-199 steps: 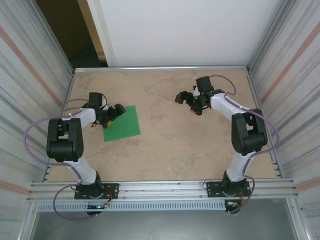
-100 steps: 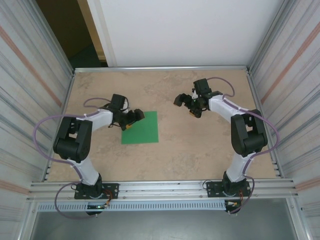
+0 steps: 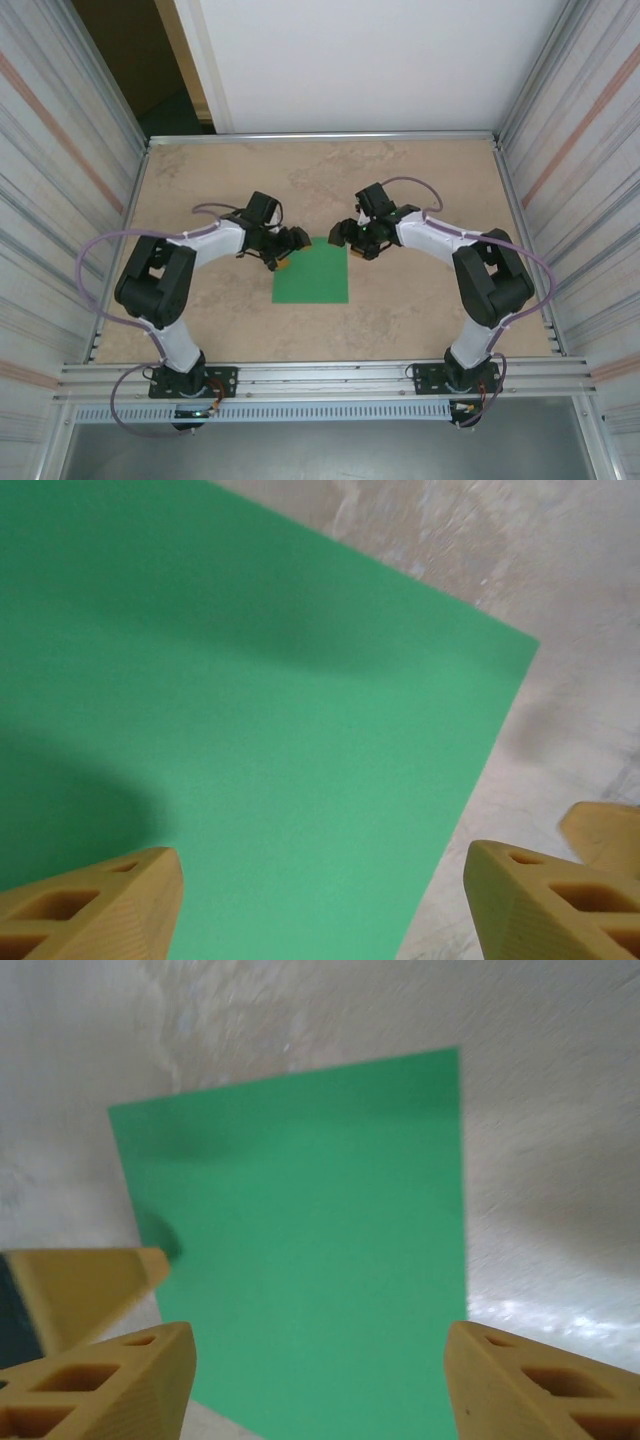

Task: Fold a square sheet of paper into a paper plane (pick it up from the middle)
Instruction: Move the square sheet of paper to the center of the table, then first fold in half a square sheet of paper at the center of the table.

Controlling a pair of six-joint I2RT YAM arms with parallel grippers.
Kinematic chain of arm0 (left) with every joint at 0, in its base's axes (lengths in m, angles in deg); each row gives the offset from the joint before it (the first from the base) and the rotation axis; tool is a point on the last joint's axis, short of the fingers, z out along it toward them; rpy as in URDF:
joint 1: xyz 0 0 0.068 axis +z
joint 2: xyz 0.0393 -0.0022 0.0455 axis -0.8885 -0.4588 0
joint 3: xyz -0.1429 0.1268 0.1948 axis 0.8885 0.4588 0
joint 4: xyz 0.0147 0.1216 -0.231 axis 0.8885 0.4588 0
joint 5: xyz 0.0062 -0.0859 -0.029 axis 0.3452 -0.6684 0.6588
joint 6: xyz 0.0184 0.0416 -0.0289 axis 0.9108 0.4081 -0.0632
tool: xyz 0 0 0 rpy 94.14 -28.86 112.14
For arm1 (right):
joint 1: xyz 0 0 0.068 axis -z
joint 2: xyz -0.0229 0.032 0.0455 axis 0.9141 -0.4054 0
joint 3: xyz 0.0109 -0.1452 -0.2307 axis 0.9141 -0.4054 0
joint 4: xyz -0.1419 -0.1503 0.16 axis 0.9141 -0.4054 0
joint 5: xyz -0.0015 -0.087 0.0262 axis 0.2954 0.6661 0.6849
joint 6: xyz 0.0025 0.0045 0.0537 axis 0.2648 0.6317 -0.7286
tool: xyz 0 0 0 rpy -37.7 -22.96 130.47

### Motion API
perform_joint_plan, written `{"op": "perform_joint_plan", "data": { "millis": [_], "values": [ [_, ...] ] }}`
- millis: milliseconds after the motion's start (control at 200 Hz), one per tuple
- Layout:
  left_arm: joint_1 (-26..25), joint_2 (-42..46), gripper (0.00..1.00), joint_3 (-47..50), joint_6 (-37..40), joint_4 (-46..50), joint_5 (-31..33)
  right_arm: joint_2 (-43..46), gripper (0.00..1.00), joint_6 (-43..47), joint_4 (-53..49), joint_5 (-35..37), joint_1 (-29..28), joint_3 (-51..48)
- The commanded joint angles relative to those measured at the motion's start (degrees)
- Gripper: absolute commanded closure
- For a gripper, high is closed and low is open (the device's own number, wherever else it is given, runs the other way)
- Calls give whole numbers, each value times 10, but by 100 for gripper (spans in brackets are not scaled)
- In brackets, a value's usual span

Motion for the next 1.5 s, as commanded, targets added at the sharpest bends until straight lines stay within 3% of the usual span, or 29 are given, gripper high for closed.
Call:
{"op": "perform_joint_plan", "data": {
  "millis": [0, 341, 827, 1498],
  "values": [
    [11, 43, 25, 0, 66, 49, -6, 1, 39, -6, 3, -8, -11, -4],
    [18, 19, 27, 35, 91, 30, -33, -36, 51, -17, 13, -33, -30, 6],
    [18, -7, 26, 57, 92, 16, -22, -71, 46, 1, -57, 5, -31, 27],
    [22, 5, 25, 105, 71, -32, -30, -118, 54, 4, -47, -18, -38, 45]
  ]
}}
